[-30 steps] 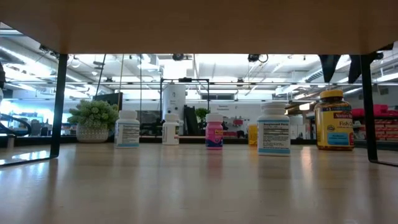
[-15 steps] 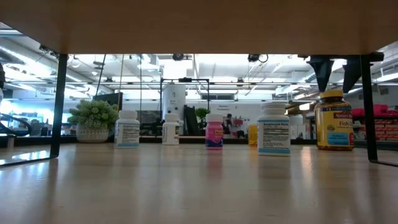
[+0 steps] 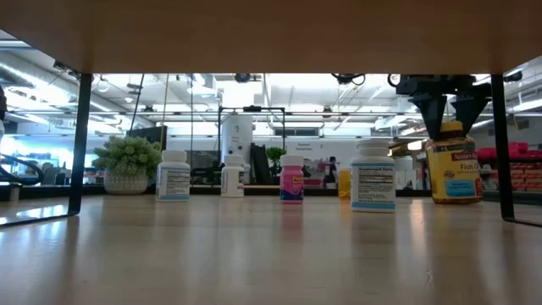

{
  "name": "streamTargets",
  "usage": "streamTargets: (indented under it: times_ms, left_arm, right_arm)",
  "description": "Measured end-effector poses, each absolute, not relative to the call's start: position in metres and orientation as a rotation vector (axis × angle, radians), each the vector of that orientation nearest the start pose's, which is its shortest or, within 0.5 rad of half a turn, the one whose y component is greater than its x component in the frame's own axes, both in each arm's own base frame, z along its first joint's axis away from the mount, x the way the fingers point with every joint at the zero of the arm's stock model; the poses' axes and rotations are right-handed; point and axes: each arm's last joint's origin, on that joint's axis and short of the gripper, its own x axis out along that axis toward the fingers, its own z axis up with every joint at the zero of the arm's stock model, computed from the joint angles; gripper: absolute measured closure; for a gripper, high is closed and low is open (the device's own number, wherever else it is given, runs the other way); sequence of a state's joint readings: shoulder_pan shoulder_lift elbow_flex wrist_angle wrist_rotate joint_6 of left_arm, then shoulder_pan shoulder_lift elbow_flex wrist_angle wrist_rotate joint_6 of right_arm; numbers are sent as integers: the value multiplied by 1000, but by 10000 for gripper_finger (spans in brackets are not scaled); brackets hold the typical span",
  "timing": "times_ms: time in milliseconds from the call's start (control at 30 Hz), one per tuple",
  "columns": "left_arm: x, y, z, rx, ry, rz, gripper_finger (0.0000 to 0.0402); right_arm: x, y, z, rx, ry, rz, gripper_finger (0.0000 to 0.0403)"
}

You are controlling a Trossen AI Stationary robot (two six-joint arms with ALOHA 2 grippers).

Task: Pick and place medicine bottles onto shelf by color
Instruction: Put the yellow pill bottle on the shelf

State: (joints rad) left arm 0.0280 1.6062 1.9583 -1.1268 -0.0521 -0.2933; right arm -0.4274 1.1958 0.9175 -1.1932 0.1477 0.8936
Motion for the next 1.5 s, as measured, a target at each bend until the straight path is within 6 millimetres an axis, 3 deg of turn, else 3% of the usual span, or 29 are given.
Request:
streamTargets:
  times_ms: [300,667,867,1033,1200,1500]
  left_arm:
    - [306,10,439,-277,786,197,124]
    - [305,10,439,-276,787,197,141]
    - [305,10,438,-275,787,197,152]
    - [305,10,439,-274,787,196,161]
    - [305,11,439,-246,789,186,169]
    - [306,12,439,-158,783,185,163]
  right_arm:
    - [163,-84,244,933,1184,-1087,166]
    - [166,-85,250,923,1201,-1037,171]
    - [170,-81,280,937,1194,-945,171]
    - [173,-67,317,919,1176,-844,172]
    - [183,-42,356,876,1107,-714,172]
    - [231,12,387,717,1149,-526,173]
